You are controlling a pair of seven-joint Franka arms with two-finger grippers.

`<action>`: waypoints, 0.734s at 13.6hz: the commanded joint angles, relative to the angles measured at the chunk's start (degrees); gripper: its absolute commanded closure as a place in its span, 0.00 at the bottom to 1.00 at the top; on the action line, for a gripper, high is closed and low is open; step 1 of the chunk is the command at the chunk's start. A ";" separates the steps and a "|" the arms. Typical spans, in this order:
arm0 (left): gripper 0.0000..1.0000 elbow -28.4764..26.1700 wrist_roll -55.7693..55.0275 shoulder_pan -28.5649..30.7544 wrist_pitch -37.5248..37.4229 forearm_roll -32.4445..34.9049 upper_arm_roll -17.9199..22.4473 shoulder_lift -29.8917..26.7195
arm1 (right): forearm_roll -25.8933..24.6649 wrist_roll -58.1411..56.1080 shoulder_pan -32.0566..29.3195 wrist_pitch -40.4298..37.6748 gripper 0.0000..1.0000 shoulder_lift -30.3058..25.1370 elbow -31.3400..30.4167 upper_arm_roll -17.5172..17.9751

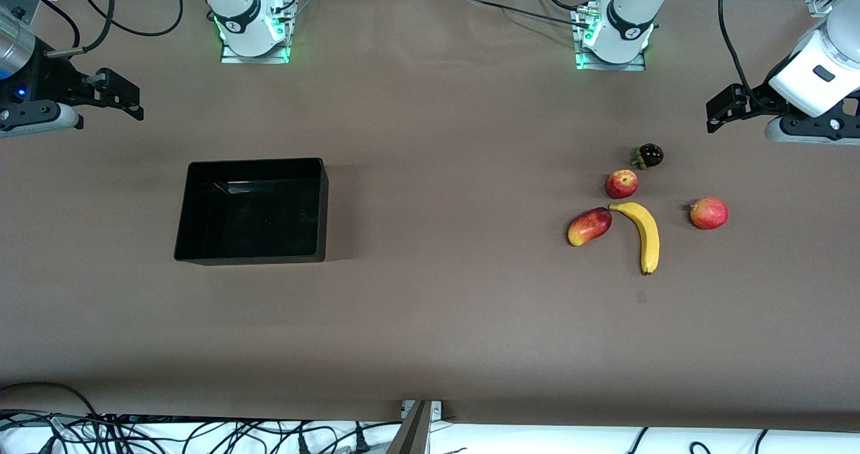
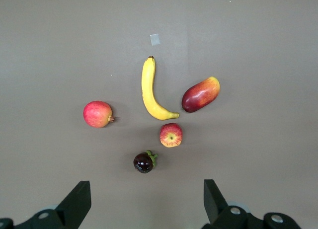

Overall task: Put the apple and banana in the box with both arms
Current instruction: 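Reach the right gripper toward the rim of the black box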

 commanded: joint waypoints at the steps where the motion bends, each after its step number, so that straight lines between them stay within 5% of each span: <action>1: 0.00 2.39 0.10 -0.14 -1.68 -1.05 0.02 1.09 | -0.16 -0.01 -0.93 -0.51 0.00 0.49 0.83 0.89; 7: 0.00 2.39 0.10 -0.23 -1.68 -1.05 0.02 1.09 | -0.77 -0.71 -1.01 0.37 0.00 2.24 -0.92 0.80; 10: 0.00 2.39 -0.08 -0.41 -1.68 -1.05 -0.07 1.27 | -0.95 -0.01 -1.10 9.39 0.00 2.25 -9.77 0.63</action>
